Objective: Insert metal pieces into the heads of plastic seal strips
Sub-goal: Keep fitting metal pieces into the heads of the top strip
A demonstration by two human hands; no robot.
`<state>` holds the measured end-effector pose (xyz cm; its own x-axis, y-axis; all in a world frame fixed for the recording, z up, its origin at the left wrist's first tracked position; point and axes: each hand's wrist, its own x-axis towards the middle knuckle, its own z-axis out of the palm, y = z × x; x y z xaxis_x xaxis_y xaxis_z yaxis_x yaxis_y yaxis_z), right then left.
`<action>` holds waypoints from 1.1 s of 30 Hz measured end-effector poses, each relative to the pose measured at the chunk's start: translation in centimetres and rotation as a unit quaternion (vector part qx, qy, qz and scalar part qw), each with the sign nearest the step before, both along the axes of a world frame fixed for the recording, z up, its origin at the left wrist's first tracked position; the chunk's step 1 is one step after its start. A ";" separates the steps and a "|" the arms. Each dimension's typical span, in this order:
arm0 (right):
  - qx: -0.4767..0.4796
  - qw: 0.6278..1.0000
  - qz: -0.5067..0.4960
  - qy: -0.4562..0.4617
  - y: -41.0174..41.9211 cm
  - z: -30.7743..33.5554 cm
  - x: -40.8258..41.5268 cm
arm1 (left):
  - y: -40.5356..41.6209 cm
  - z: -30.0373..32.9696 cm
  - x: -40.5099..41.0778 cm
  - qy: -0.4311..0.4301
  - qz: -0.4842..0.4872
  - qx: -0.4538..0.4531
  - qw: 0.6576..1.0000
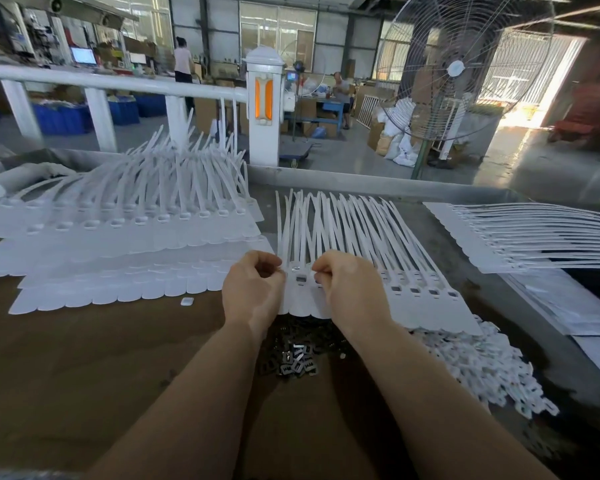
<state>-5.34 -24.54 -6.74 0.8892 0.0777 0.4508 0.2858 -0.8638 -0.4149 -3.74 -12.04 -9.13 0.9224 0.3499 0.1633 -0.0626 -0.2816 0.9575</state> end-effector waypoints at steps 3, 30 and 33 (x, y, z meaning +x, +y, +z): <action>-0.018 1.000 -0.013 0.001 0.6 -0.1 0.6 | 0.0 0.0 0.1 0.000 -0.002 0.005 1.000; -0.156 0.987 0.042 -0.018 0.8 -1.4 -0.7 | 0.5 -0.3 0.1 0.001 -0.011 0.047 0.999; -0.113 0.993 0.034 -0.005 0.7 -1.4 -0.4 | 0.5 -0.4 0.2 0.006 -0.013 0.045 0.999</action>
<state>-5.78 -23.86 -8.19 0.8740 0.2376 0.4239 0.3501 -0.9128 -0.2102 -3.54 -11.56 -9.52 0.9327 0.3112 0.1822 -0.0599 -0.3645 0.9293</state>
